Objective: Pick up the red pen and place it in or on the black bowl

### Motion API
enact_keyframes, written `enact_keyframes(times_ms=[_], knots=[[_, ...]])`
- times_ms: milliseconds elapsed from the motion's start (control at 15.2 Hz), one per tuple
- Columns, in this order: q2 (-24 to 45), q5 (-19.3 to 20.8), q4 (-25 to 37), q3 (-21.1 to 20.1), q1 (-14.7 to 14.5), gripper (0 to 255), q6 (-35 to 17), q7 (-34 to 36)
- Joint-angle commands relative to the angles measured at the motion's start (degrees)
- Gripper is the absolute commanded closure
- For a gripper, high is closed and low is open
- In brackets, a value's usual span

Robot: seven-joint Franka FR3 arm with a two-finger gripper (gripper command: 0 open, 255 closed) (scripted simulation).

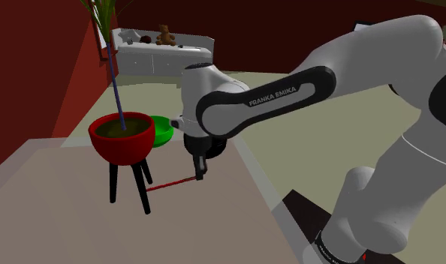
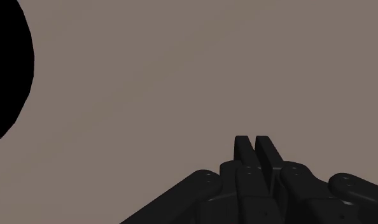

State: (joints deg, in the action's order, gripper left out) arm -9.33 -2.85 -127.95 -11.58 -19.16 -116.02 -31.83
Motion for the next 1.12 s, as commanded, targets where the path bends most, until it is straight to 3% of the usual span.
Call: enact_keyframes(times_ms=[0,792,1056], knots=[[-0.4,0.0,1.1,0.0,0.0,255,1.6,0.0],[-2.5,-0.2,8.2,0.4,0.1,255,10.7,-0.1],[-1.7,0.9,9.2,3.7,2.5,255,11.0,-5.5]])
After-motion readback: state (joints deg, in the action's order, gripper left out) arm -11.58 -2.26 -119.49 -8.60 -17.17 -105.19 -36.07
